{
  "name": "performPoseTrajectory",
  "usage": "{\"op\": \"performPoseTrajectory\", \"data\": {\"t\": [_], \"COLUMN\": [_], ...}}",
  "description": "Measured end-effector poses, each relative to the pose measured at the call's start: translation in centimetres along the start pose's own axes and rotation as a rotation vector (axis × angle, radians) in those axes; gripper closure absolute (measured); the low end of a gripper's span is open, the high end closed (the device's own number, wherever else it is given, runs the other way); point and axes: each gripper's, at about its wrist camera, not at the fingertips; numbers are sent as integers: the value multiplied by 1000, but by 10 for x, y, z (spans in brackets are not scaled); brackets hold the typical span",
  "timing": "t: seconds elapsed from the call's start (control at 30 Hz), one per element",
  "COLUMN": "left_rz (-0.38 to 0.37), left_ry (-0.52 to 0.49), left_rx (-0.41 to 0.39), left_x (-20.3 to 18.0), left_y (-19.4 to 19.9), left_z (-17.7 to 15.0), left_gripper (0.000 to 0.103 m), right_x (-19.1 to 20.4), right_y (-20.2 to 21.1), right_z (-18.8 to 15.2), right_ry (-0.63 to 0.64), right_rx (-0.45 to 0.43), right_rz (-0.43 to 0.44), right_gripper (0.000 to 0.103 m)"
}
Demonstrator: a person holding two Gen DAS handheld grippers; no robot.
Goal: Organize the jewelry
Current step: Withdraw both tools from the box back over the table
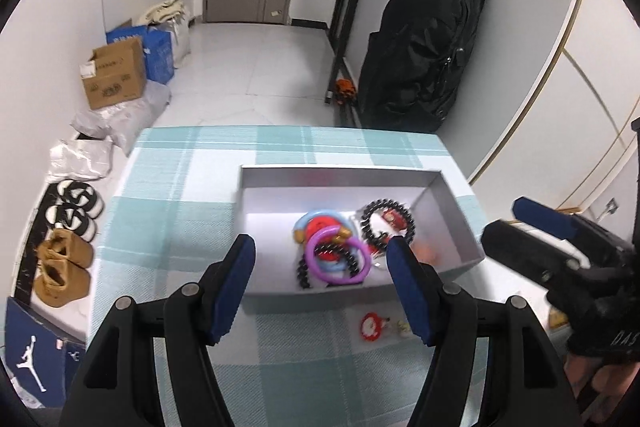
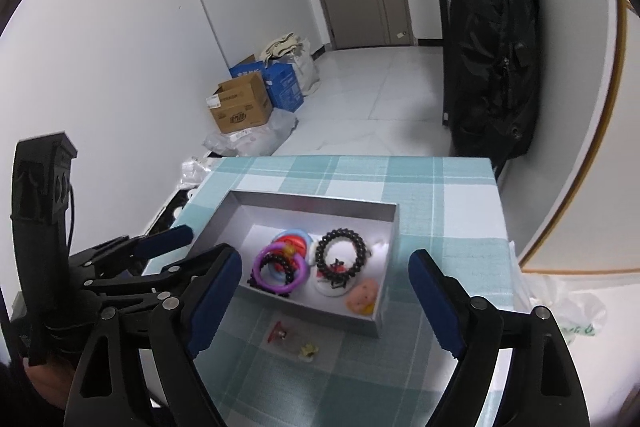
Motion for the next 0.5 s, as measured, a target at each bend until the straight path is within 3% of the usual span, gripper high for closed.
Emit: {"op": "performPoseTrajectory", "data": {"t": [0.1,0.5], "left_rz": [36,36], "left_ry": [4,32], "left_rx": [-8,0], "left_x": [2,6], "left_y": [6,17], "left_z": [-5,-23], "left_gripper": [39,39], "right_x": [-4,-5], "right_y": [4,6], "right_z": [-5,-30], "right_ry": [-20,-60], "right_rx": [-3,47], "right_rz": [11,29], "right_gripper": [16,16]}}
Point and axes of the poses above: each gripper's, at about its wrist camera, not at the fingertips, and y roughly against the way its jaws point, x to its left, z to its top, and after that the axes turned 4 degrees about -z, right-handed
